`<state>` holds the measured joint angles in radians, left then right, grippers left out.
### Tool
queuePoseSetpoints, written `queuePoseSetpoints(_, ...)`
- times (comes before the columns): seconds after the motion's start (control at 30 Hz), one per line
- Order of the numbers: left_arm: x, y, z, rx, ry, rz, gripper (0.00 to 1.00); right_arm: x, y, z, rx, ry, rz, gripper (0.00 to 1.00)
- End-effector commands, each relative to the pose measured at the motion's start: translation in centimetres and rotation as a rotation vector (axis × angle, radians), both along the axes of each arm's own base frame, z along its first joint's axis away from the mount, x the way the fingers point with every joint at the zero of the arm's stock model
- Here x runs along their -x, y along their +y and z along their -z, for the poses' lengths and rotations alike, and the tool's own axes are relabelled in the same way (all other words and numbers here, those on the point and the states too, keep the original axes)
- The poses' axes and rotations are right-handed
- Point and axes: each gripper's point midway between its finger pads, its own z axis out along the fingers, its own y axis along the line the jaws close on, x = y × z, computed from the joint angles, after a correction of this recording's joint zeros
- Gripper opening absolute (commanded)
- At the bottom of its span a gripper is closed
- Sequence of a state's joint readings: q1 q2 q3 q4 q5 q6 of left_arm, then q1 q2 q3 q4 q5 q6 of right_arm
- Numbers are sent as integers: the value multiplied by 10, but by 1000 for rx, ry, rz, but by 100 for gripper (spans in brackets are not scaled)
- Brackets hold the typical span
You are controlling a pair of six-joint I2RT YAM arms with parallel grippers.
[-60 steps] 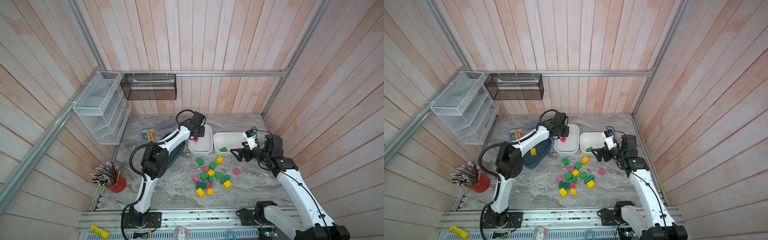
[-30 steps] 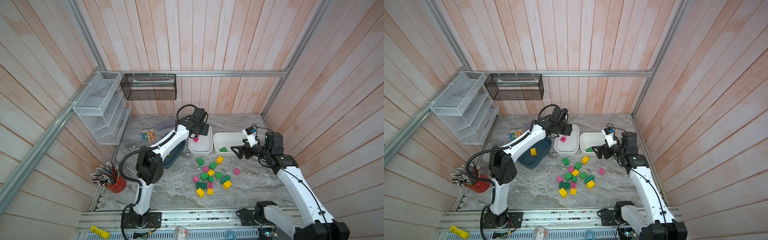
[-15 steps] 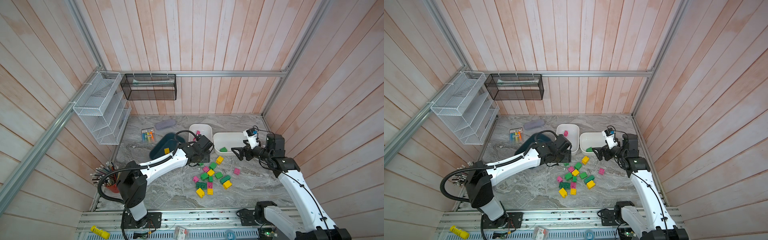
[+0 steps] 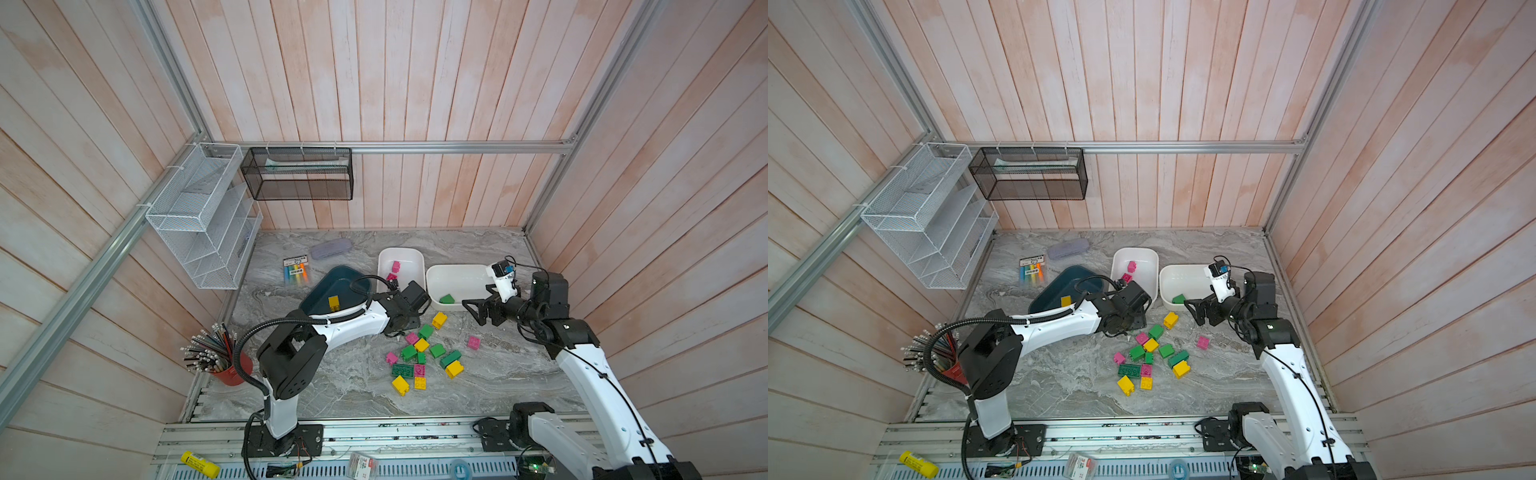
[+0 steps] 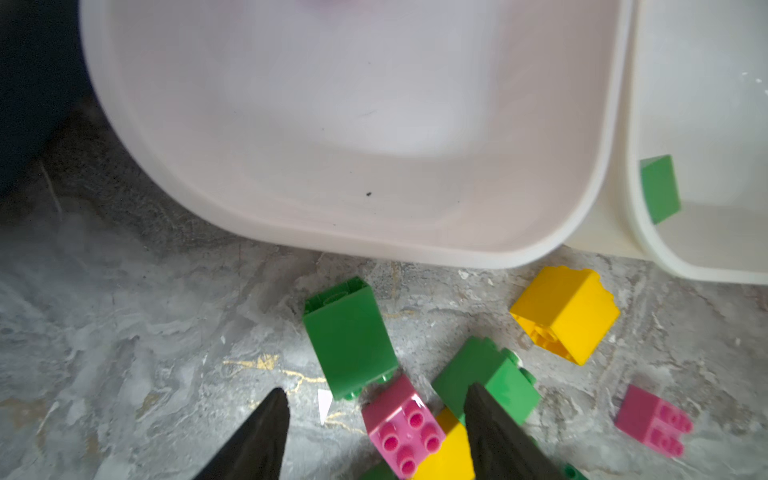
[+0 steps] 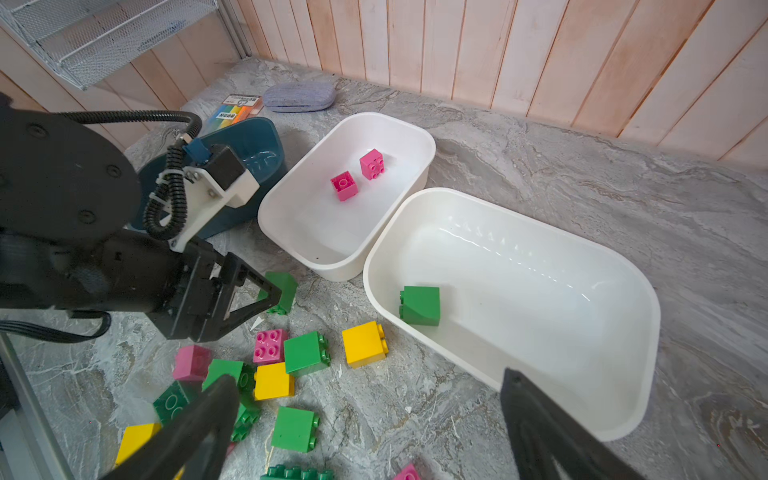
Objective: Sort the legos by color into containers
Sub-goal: 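Lower the left gripper to the pile and grasp a green brick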
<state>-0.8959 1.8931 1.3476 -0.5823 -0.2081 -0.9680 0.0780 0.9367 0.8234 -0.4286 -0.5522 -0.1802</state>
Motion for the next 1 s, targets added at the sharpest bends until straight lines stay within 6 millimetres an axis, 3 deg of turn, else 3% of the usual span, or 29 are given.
queuePoseSetpoints(0.0,-12,-1,3,-2,-40,-57,69,5,0,5,-2,21,-8,98)
queuePoseSetpoints(0.2,-10,-2,27,-20,2,-72,66,3,1,6,-7,19,-11,98)
queuePoseSetpoints(0.63,-15,12,48,-80,12,-78,46,1,1,9,-7,23,-13,98)
queuePoseSetpoints(0.77,-12,18,42,-82,9,-70,33,1,2,9,-9,22,-15,98)
queuePoseSetpoints(0.97,3,15,12,-58,11,16,27,4,5,5,-33,24,-32,98)
